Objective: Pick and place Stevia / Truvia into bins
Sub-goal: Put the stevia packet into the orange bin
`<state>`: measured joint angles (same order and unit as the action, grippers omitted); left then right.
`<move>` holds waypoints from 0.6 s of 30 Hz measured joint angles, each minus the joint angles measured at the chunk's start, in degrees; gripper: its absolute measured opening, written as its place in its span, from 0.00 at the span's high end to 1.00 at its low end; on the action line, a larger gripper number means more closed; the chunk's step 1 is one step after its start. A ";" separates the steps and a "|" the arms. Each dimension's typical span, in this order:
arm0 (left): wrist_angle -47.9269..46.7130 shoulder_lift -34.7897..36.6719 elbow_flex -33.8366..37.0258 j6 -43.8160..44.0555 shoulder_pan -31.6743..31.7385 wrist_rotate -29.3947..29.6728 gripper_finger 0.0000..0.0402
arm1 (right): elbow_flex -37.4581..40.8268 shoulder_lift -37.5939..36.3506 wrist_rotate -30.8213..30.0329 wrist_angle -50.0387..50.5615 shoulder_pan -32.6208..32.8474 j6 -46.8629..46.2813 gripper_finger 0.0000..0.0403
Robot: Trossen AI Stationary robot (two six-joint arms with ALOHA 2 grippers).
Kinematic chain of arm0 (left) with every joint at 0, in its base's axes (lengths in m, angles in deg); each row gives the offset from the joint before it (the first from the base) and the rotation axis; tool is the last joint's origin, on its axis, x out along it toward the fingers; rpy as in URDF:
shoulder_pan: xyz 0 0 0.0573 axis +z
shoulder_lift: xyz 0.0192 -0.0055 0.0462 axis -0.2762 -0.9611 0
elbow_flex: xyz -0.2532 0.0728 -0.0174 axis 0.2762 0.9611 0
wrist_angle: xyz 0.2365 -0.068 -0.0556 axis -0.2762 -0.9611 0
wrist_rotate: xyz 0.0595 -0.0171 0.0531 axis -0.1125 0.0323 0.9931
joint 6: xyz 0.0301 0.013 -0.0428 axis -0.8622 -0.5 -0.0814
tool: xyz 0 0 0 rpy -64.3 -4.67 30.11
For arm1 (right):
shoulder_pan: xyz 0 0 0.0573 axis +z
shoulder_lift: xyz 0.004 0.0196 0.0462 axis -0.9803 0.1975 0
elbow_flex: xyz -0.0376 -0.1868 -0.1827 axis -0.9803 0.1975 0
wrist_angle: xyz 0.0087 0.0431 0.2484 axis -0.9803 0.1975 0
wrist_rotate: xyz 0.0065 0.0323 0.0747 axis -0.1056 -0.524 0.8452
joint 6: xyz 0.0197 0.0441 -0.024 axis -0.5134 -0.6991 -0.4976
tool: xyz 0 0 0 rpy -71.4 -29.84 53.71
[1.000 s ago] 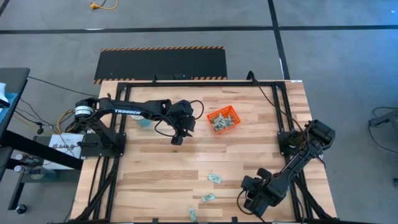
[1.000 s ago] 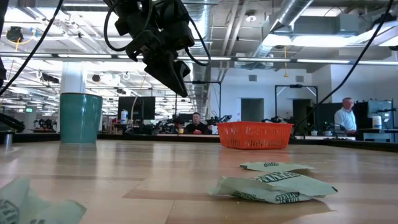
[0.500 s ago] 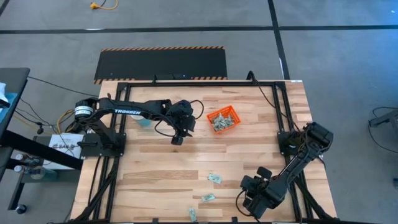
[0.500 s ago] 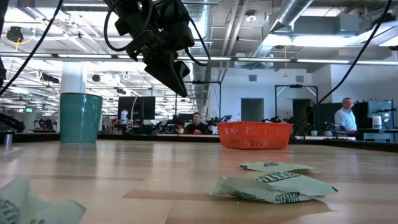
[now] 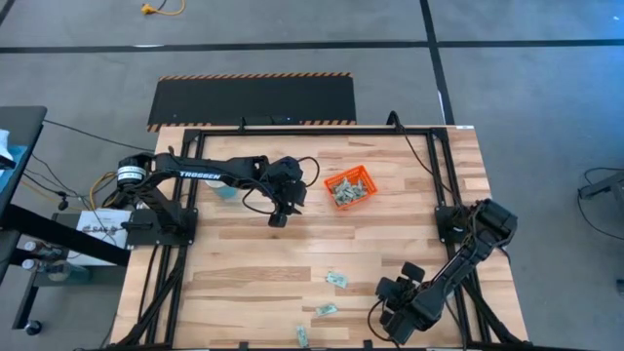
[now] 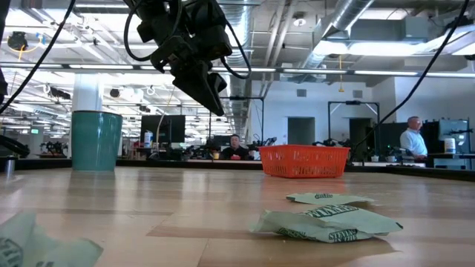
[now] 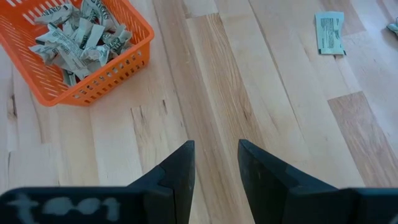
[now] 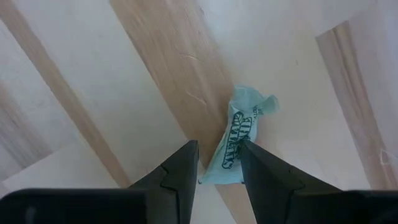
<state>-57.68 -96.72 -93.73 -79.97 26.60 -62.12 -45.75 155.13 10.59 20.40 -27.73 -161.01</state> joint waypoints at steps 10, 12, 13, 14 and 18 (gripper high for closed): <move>0.00 0.00 0.00 0.13 0.00 0.00 0.73 | 0.18 0.26 0.22 3.92 0.00 -5.89 0.83; 0.00 -0.01 0.00 0.13 0.01 0.00 0.73 | 0.22 0.30 0.23 4.19 0.00 -5.94 0.88; 0.00 0.00 0.00 0.13 0.00 0.00 0.73 | 0.22 0.31 0.22 4.20 0.00 -5.92 0.90; 0.00 0.00 0.00 0.13 0.00 0.00 0.73 | 0.22 0.31 0.22 4.20 0.00 -5.92 0.93; 0.00 0.00 0.00 0.13 0.00 0.00 0.73 | -1.02 0.62 0.77 6.80 -0.04 -5.96 0.98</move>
<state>-57.68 -96.72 -93.73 -79.83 26.60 -62.12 -46.78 155.75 11.36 27.20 -27.77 -166.98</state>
